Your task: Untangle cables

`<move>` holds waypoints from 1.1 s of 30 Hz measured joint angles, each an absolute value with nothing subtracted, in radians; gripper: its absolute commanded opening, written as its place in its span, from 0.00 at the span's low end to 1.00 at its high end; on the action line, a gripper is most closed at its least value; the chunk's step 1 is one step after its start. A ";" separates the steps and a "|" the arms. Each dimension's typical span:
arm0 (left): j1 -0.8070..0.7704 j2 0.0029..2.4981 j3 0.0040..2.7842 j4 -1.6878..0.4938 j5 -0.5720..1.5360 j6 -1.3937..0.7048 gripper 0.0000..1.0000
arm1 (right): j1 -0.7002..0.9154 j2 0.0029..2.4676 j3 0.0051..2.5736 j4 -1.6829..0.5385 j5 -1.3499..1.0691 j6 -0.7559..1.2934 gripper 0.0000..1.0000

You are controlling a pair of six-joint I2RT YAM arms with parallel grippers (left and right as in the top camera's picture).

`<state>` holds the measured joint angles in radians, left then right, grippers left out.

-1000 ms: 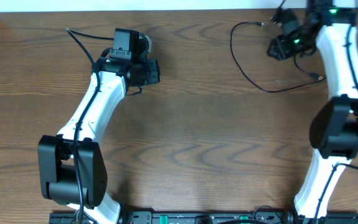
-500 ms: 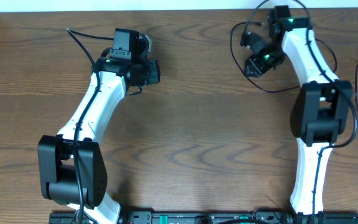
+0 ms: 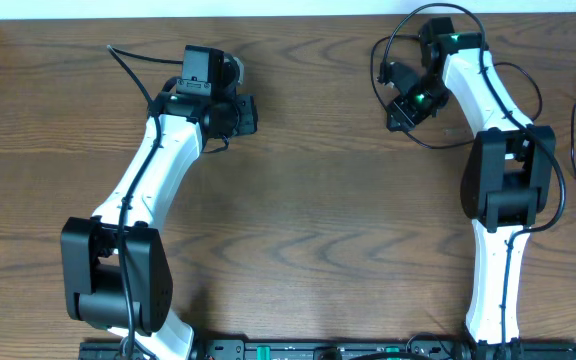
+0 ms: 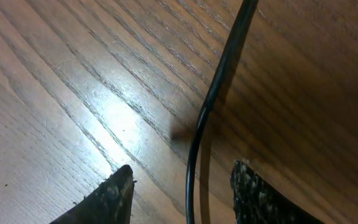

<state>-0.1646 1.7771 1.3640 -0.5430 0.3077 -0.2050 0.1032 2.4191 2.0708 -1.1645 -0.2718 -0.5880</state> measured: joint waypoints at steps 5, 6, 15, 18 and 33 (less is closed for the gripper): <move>-0.165 1.777 1.364 -0.548 0.308 -0.205 0.28 | 0.103 2.419 2.063 -1.164 -0.271 -0.588 0.46; -0.165 1.777 1.364 -0.552 0.308 -0.205 0.29 | 0.103 2.419 2.058 -1.163 -0.271 -0.588 0.46; -0.165 1.777 1.364 -0.565 0.308 -0.205 0.28 | 0.103 2.419 2.018 -1.163 -0.252 -0.585 0.35; -0.165 1.777 1.364 -0.566 0.308 -0.205 0.29 | 0.103 2.420 2.018 -1.161 -0.218 -0.566 0.33; -0.165 1.777 1.364 -0.566 0.308 -0.205 0.28 | 0.113 2.417 2.009 -1.153 -0.131 -0.479 0.29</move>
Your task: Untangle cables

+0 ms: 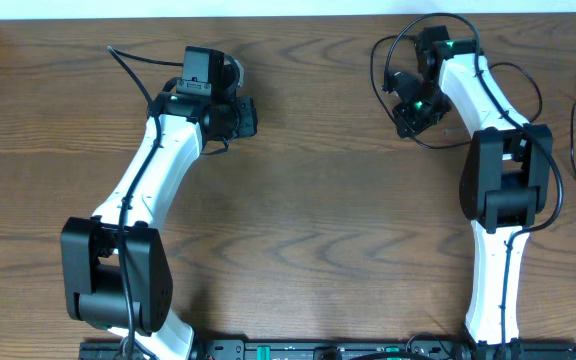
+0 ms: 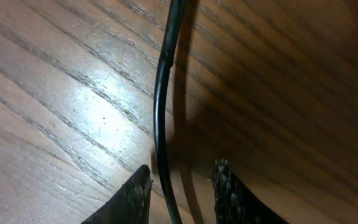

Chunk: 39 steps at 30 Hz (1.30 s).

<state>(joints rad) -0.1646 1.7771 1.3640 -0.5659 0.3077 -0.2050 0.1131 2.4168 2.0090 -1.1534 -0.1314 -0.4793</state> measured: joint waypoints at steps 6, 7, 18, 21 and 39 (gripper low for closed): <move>-0.165 1.777 1.364 -0.566 0.308 -0.205 0.28 | 0.119 2.399 1.972 -1.121 -0.113 -0.464 0.14; -0.165 1.777 1.364 -0.566 0.308 -0.205 0.28 | 0.119 2.397 1.968 -1.117 -0.110 -0.456 0.07; -0.165 1.777 1.364 -0.566 0.308 -0.205 0.29 | 0.114 2.408 2.035 -1.173 -0.083 -0.291 0.01; -0.165 1.777 1.364 -0.566 0.308 -0.205 0.29 | 0.099 2.410 2.157 -1.230 -0.082 -0.253 0.01; -0.165 1.777 1.364 -0.564 0.308 -0.205 0.29 | -0.408 1.965 2.551 -0.992 -0.121 0.156 0.01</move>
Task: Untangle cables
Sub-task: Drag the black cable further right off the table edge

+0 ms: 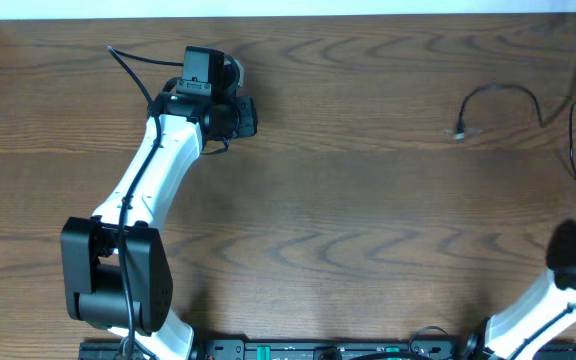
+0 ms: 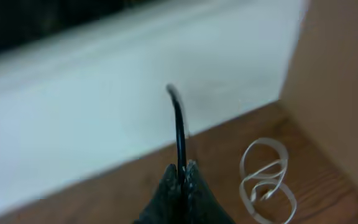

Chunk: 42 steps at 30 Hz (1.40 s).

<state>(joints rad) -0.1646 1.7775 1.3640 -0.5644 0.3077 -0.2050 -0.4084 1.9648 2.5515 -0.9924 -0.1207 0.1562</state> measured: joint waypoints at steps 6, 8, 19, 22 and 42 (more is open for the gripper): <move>-0.165 1.777 1.364 -0.564 0.308 -0.205 0.29 | -0.649 1.936 2.551 -0.916 -0.281 0.262 0.01; -0.165 1.777 1.364 -0.564 0.308 -0.205 0.29 | -0.728 1.936 2.550 -0.914 -0.344 0.291 0.01; -0.165 1.777 1.364 -0.564 0.308 -0.205 0.29 | -0.986 1.936 2.550 -0.946 -0.553 0.348 0.01; -0.165 1.777 1.364 -0.565 0.308 -0.205 0.29 | -0.992 1.936 2.550 -0.968 -0.541 0.332 0.01; -0.168 1.778 1.364 -0.564 0.308 -0.205 0.29 | -0.737 2.327 2.547 -0.985 -0.247 -0.032 0.65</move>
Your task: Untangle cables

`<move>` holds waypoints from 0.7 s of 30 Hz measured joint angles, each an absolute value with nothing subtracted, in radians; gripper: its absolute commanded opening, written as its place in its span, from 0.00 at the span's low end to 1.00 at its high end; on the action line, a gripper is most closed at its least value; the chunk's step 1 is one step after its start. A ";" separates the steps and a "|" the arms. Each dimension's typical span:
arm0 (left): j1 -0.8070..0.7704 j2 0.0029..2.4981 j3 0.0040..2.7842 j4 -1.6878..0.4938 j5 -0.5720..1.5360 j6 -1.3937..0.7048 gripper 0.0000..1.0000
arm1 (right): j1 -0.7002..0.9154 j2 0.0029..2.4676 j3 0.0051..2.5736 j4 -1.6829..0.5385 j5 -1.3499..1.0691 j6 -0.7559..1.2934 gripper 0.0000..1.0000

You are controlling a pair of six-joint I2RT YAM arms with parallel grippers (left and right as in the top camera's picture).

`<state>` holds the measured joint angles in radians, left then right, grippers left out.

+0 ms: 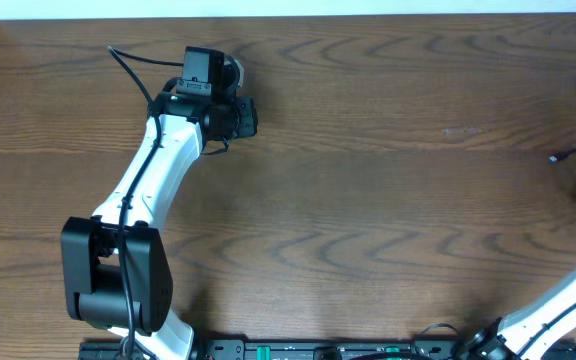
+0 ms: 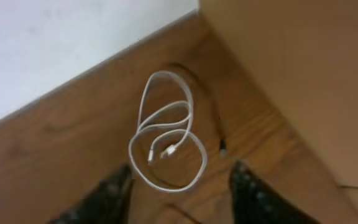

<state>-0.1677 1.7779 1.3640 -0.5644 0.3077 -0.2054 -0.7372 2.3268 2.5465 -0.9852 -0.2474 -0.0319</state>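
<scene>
A thin black cable (image 1: 568, 152) lies at the table's right edge, its plug end (image 1: 553, 158) pointing left. In the right wrist view the same plug (image 2: 222, 147) rests just right of a coiled white cable (image 2: 166, 144), which the overhead view shows at the far right. My right gripper (image 2: 182, 194) hangs above both cables, open and empty, one finger (image 2: 114, 194) on each side. Only the right arm's base link (image 1: 568, 300) shows overhead. My left gripper (image 1: 240, 115) sits at the far left of the table, too dark to tell its jaws.
A tan panel (image 2: 291, 62) stands right beside the cables at the table's right end. A white wall (image 2: 73, 37) runs along the far edge. A thin black lead (image 1: 123, 62) trails from the left arm (image 1: 158, 170).
My right gripper was shut on the black cable, held up in the air; now it is open and empty. The cable's plug has moved from mid-right to the table's right edge.
My right gripper first stood open astride the black cable looped at the far right-centre. Then its fingers were closer around it. Then it held the cable, swung out to the right. Now the cable lies loose beside the white coil. The left arm stayed still.
</scene>
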 measured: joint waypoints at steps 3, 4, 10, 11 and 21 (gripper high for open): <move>-0.174 1.778 1.364 -0.565 0.308 -0.205 0.29 | -0.702 2.375 2.545 -1.018 -0.218 -0.060 0.67; -0.178 1.778 1.364 -0.564 0.307 -0.205 0.29 | -0.693 2.386 2.544 -1.029 -0.209 -0.064 0.67; -0.197 1.778 1.364 -0.563 0.308 -0.205 0.29 | -0.655 2.410 2.543 -1.092 -0.197 -0.081 0.65; -0.197 1.778 1.364 -0.563 0.308 -0.205 0.29 | -0.651 2.407 2.544 -1.103 -0.207 -0.089 0.65; -0.197 1.778 1.364 -0.570 0.307 -0.208 0.98 | -0.553 2.258 2.542 -1.290 -0.363 -0.202 0.67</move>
<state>-0.1970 1.7779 1.3640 -0.5701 0.3073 -0.2081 -0.5533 2.2581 2.5423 -1.2900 -0.3634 -0.2020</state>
